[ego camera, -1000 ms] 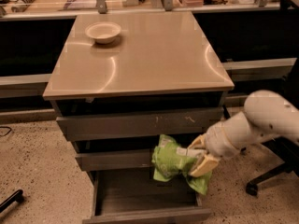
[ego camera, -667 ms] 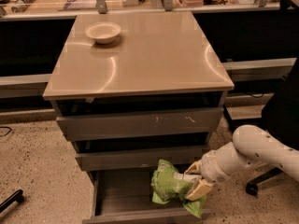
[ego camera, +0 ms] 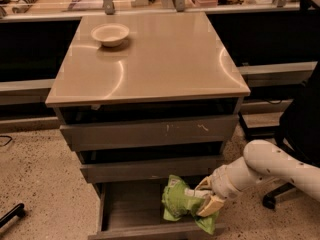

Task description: Place green rice chip bag into bottom drawer

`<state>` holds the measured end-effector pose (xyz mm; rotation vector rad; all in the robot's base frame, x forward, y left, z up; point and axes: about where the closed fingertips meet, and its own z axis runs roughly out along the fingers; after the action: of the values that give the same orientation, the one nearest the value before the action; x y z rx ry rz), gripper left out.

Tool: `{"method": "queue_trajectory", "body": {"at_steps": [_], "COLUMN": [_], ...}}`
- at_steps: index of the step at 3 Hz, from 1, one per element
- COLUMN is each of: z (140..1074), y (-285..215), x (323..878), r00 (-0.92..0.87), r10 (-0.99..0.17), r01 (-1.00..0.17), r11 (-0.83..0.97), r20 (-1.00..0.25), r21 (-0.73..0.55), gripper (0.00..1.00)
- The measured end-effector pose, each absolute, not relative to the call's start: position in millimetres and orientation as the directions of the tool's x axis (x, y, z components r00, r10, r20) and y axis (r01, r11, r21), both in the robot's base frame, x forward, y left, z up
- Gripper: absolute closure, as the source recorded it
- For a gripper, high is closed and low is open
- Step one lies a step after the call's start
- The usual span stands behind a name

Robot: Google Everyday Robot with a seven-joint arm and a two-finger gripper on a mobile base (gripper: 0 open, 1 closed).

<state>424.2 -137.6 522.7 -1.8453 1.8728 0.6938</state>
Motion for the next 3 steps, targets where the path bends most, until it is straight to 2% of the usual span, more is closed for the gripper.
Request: {"method": "queue_trajectory", "body": {"at_steps": [2,3], "z": [422,365], "y": [-104,-96], "x": [461,492], "r00": [0.089,0.070], "r10": [-0.747,-0.746], "r01": [-0.995,-0.993], "r11": [-0.038,0.013], "r20": [-0.659,-0.662], "r21": [-0.092,-0.120], "gripper": [1.00,1.00]}}
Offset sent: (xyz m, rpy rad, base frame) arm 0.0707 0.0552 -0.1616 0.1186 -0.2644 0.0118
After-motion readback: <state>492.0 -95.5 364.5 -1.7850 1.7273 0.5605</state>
